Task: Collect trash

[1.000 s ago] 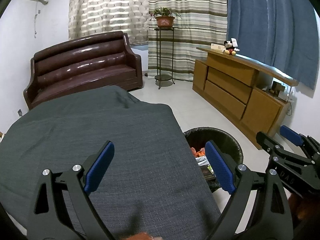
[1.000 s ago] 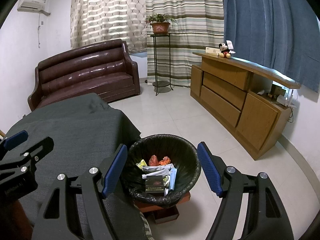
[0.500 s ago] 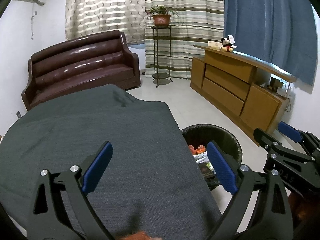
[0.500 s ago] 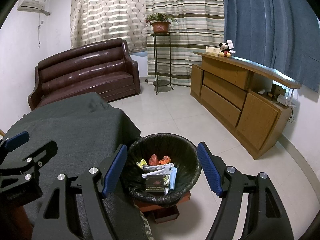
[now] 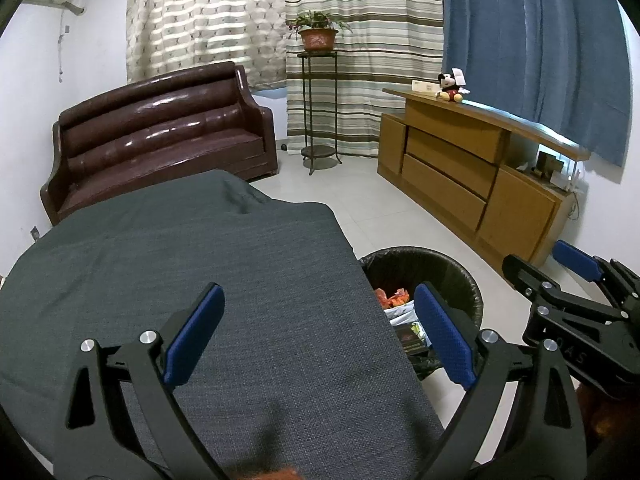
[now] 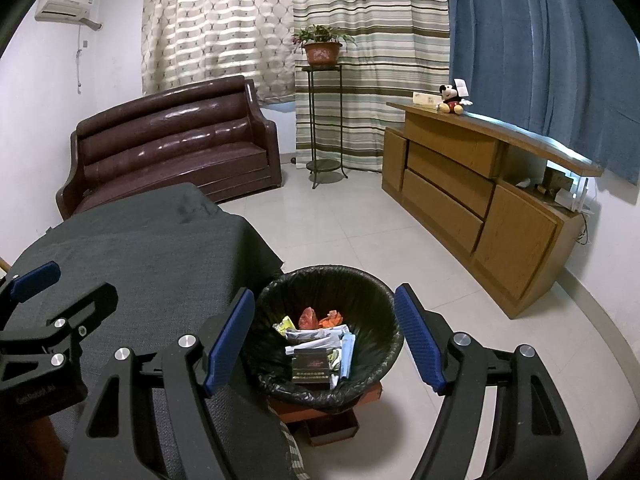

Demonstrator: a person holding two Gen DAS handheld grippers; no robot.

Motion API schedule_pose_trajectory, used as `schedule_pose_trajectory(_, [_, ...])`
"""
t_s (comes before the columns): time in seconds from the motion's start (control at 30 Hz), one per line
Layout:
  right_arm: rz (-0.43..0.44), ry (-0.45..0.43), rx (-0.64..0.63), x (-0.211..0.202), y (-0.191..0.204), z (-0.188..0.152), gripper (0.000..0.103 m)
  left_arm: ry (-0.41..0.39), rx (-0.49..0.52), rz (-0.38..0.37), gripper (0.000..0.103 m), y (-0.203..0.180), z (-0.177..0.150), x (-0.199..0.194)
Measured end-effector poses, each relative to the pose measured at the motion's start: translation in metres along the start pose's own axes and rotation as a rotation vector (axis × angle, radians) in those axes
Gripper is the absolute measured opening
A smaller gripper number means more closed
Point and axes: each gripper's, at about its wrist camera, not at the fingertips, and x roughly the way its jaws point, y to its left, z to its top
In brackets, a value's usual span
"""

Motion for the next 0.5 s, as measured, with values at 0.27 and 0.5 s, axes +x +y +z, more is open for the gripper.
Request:
schedule_pose_trajectory(0.27, [-0.001,0.001,0.0,0.0,0.0003,0.0006,0.071,0.002,-0.001,0.0,0.093,-0.0004,-0.0005,-0.0002])
schedule_pose_trajectory(0.5, [-0.001,0.001,-0.001,-0.0002,0.0003,0.0013,0.071,0.016,-0.004,-0.011,0.093,-0.0018,-0.0018,0.0023])
